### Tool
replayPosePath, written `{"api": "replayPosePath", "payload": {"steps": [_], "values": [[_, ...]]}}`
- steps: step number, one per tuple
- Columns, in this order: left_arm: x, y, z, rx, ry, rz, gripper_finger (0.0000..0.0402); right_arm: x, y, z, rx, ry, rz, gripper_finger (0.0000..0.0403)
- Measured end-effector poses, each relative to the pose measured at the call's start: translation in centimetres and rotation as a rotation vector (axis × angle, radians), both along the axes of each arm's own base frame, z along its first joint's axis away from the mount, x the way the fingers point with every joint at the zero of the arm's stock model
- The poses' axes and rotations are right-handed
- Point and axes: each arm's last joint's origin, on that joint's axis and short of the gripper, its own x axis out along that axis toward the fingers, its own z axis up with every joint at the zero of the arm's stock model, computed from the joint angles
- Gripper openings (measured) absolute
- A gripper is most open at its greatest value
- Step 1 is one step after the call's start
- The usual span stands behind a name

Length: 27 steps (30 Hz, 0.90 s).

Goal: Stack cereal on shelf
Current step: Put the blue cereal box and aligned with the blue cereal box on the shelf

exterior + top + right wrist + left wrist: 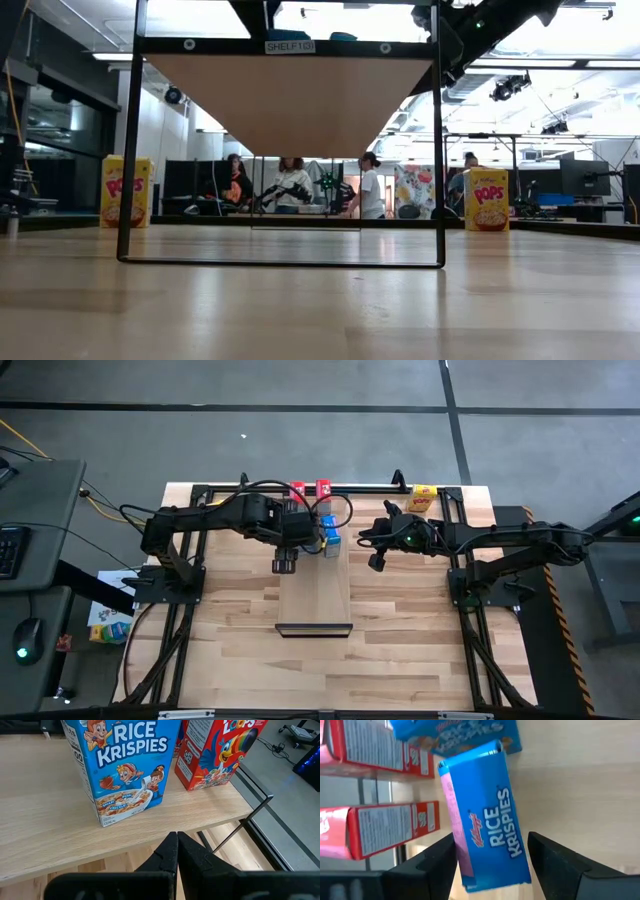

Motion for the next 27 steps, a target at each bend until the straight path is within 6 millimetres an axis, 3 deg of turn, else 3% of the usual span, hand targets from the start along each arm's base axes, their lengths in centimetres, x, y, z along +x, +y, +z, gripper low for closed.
{"api": "replayPosePath", "payload": {"steps": [9, 17, 22, 27], "values": [[-1.8, 0.2, 1.6, 0.062, -0.028, 0.043, 0.0229, 0.0, 0.0, 0.0, 0.0, 0.0, 0.0, 0.0], [-3.4, 0.4, 3.3, 0.033, -0.148, 0.189, 0.0225, 0.0, 0.1, 0.0, 0.018, -0.002, 0.016, 0.0], [-4.3, 0.2, 4.3, 0.105, -0.263, 0.307, 0.0202, 0.0, 0.1, -0.1, 0.028, 0.003, 0.03, 0.0], [-6.5, -0.6, 4.7, 0.18, -0.41, 0.341, 0.0168, -0.1, 0.1, -0.2, 0.037, 0.012, 0.026, 0.0]]}}
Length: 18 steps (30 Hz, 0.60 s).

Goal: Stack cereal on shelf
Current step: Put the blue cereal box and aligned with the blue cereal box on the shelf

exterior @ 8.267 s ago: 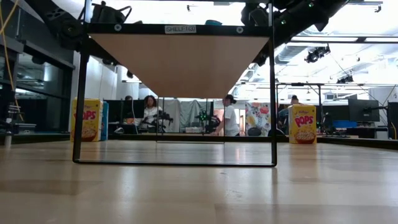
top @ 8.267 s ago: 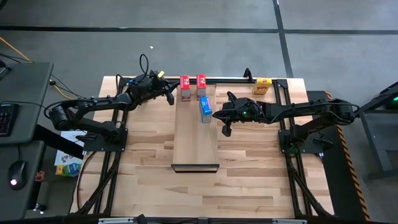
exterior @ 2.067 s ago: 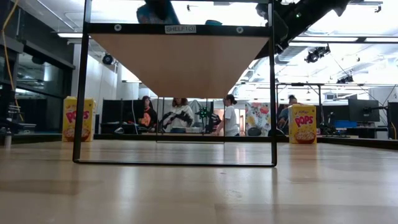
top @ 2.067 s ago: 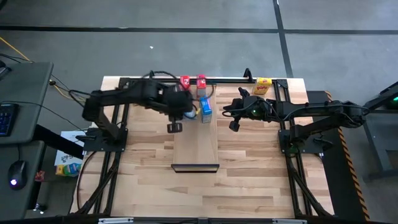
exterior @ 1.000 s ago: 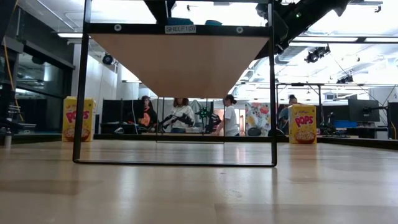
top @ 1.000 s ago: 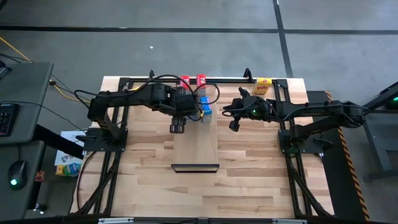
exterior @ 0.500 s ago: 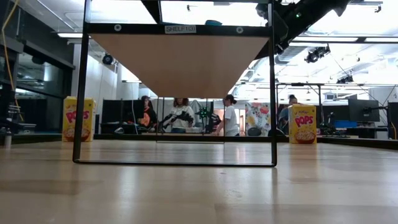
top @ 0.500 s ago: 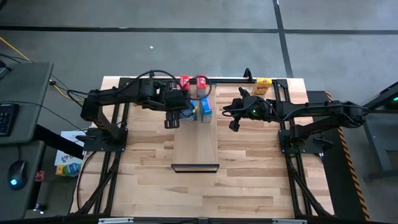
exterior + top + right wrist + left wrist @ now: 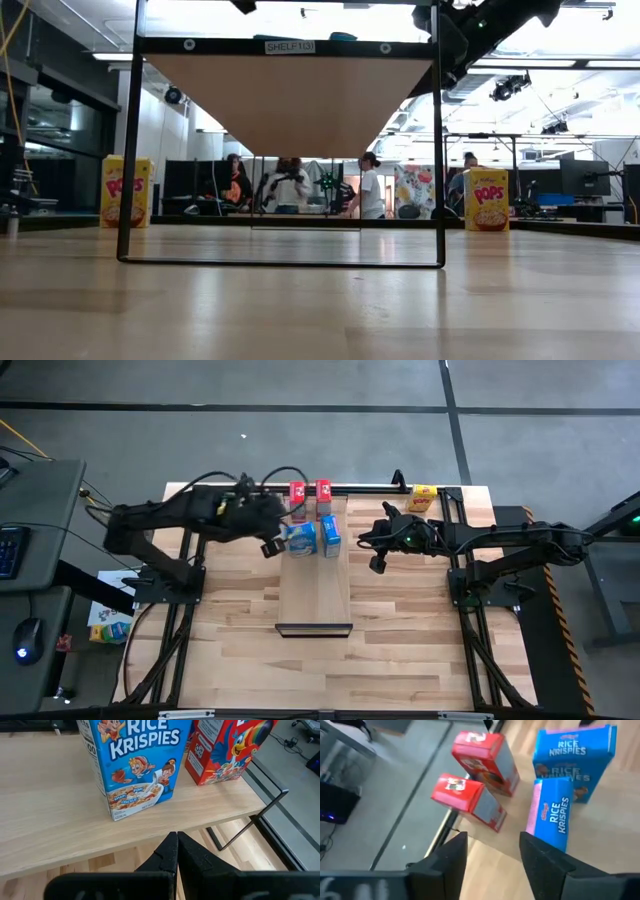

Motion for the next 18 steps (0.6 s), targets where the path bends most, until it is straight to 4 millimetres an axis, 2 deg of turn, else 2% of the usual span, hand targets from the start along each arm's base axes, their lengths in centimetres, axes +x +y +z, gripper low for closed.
{"api": "replayPosePath", "payload": {"steps": [5, 8, 12, 15, 18], "values": [[-2.7, -0.9, -2.1, 0.025, -0.176, -0.018, 0.0119, 0.0, 0.0, 0.0, 0.0, 0.003, 0.0, 0.0], [-3.6, -1.6, -4.3, 0.001, -0.329, -0.059, 0.0074, 0.0, 0.0, 0.0, 0.0, 0.001, 0.001, 0.0], [-3.9, -3.2, -8.0, -0.049, -0.523, -0.195, 0.001, 0.0, 0.0, 0.0, 0.0, -0.001, 0.0, 0.0], [-3.7, -4.0, -10.9, -0.084, -0.63, -0.281, 0.0008, 0.0, 0.0, 0.0, 0.0, -0.001, 0.0, 0.0], [-3.4, -4.2, -13.7, -0.103, -0.691, -0.271, 0.0001, 0.0, 0.0, 0.0, 0.0, -0.001, 0.0, 0.0]]}}
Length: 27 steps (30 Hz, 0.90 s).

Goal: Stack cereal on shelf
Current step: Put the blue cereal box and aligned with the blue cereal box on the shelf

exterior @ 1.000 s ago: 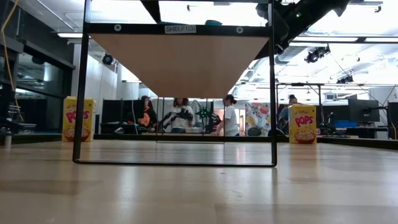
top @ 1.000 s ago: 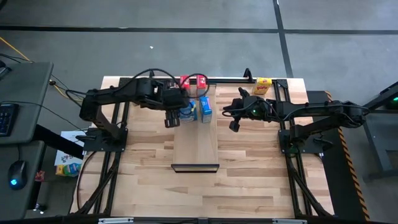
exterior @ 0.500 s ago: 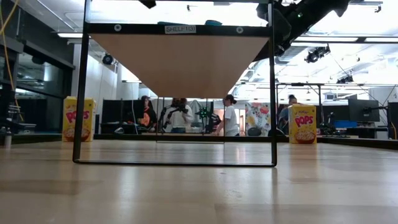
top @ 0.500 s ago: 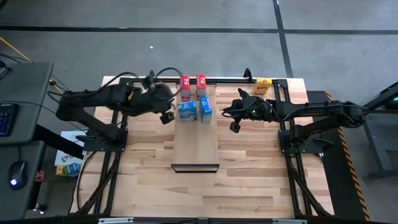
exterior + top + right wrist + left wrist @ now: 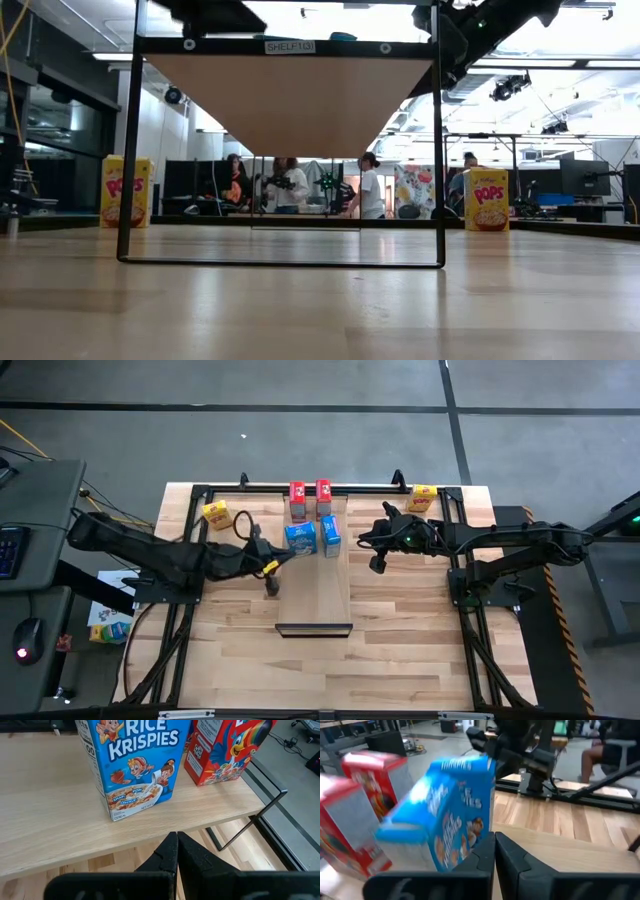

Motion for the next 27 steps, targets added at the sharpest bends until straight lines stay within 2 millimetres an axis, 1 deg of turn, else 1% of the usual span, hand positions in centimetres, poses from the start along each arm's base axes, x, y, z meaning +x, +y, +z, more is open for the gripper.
{"api": "replayPosePath", "payload": {"steps": [2, 4, 11, 17, 27], "values": [[0.3, 0.2, -1.3, -0.018, -0.024, 0.017, 0.0002, 0.0, 0.0, 0.0, 0.0, -0.001, 0.0, 0.0], [0.6, 0.4, -2.2, -0.041, -0.032, 0.037, 0.0001, 0.0, 0.0, 0.0, 0.002, -0.006, -0.001, 0.0], [1.8, 1.3, -4.0, -0.021, 0.022, 0.147, 0.0, 0.0, 0.0, 0.0, 0.002, -0.006, -0.001, 0.0], [2.0, 1.6, -4.3, -0.017, 0.034, 0.165, 0.0, 0.0, 0.0, 0.0, 0.002, -0.005, -0.001, 0.0], [1.0, 1.8, -4.3, -0.026, 0.09, 0.173, 0.0, 0.0, 0.0, 0.0, 0.006, -0.006, -0.003, 0.0]]}}
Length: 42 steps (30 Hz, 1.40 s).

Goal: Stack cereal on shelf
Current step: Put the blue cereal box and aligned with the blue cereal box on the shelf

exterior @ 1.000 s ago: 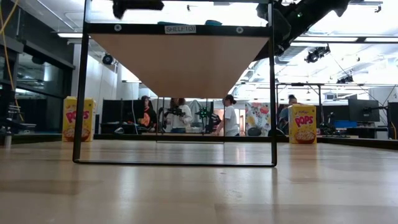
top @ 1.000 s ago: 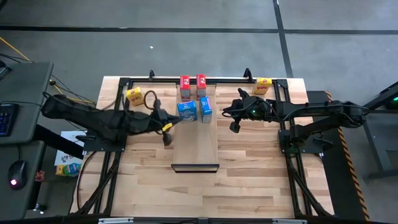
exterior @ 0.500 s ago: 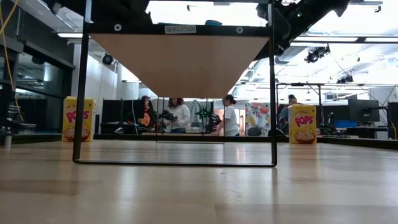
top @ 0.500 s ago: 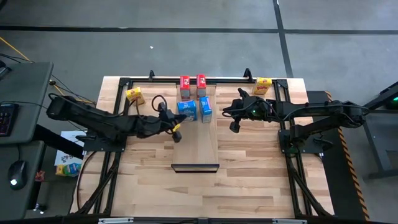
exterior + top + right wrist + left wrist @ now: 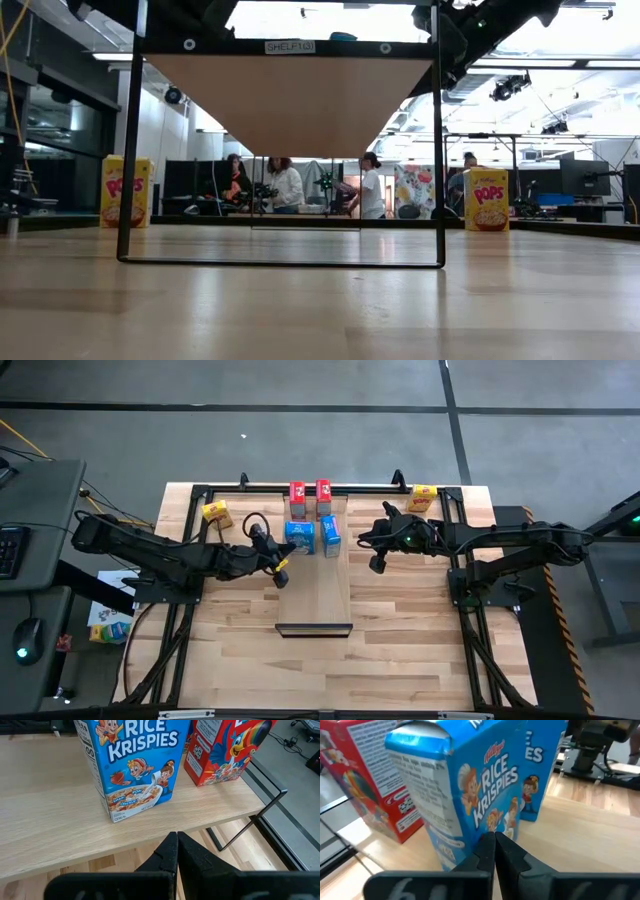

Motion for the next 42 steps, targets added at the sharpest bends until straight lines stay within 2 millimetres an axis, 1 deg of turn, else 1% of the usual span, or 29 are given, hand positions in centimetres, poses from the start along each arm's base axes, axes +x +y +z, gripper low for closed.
{"api": "replayPosePath", "payload": {"steps": [8, 15, 20, 27, 29, 37, 42], "values": [[-0.3, 0.3, -0.1, 0.046, 0.023, 0.092, 0.0, 0.0, 0.0, 0.0, 0.0, 0.0, 0.0, 0.0], [-0.4, 0.7, -0.1, 0.073, 0.01, 0.183, 0.0, 0.0, 0.0, 0.0, 0.0, 0.0, 0.0, 0.0], [-0.3, 1.6, -0.1, 0.055, -0.002, 0.232, 0.0, 0.0, 0.0, 0.0, 0.0, 0.0, 0.0, 0.0], [0.2, 3.0, -1.0, 0.05, 0.023, 0.297, 0.0, 0.0, 0.0, 0.0, 0.0, 0.0, 0.0, 0.0], [0.5, 3.3, -1.1, 0.047, 0.011, 0.305, 0.0, 0.0, 0.0, 0.0, 0.0, 0.0, 0.0, 0.0], [2.0, 4.1, -2.0, 0.027, -0.006, 0.249, 0.0, 0.0, 0.0, 0.0, 0.0, 0.0, 0.0, 0.0], [2.3, 4.5, -2.5, 0.031, 0.013, 0.263, 0.0, 0.0, 0.0, 0.0, 0.0, 0.0, 0.0, 0.0]]}}
